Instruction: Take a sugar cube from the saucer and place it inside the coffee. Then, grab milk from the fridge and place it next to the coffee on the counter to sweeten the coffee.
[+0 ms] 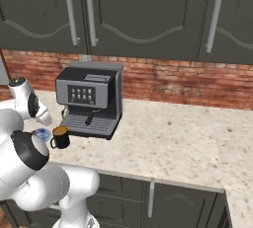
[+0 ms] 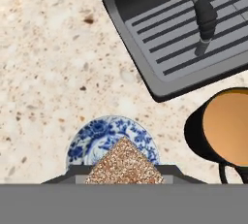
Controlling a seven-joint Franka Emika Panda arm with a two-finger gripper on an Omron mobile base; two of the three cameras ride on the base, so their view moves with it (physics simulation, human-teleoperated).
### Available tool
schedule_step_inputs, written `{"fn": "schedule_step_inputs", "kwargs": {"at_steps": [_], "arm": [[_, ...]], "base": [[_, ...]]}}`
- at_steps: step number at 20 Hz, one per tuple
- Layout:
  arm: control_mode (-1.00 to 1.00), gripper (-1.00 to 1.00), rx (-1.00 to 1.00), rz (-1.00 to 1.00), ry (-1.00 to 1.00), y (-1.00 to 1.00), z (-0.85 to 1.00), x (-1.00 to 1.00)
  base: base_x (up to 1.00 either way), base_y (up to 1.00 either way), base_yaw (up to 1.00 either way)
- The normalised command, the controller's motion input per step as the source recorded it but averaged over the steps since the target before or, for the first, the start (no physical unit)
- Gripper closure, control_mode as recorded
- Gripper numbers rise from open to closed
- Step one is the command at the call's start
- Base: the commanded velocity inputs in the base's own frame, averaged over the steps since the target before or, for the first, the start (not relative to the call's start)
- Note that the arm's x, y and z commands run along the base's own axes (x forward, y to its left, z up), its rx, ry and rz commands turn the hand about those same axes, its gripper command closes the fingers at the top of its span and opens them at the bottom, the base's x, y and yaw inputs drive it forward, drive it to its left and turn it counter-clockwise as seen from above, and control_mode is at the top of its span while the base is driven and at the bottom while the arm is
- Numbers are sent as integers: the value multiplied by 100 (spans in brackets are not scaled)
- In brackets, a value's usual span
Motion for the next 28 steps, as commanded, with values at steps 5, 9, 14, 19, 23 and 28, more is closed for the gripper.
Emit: {"fn": "schedule_step_inputs", "kwargs": {"at_steps": [5,9,14,19,23,28], "arm": [[-100,100,-2,0,0,-74,2,0],[-100,100,-7,-1,-1,-57,0,-1],[-100,100,-7,-1,0,-24,0,0],[-100,100,-4,0,7,0,-19,0],[-100,100,0,0,1,0,-9,0],[-100,-100,0,0,0,0,0,9]], "base": [[0,0,0],[0,0,0],[0,0,0],[0,0,0],[0,0,0],[0,0,0]]}}
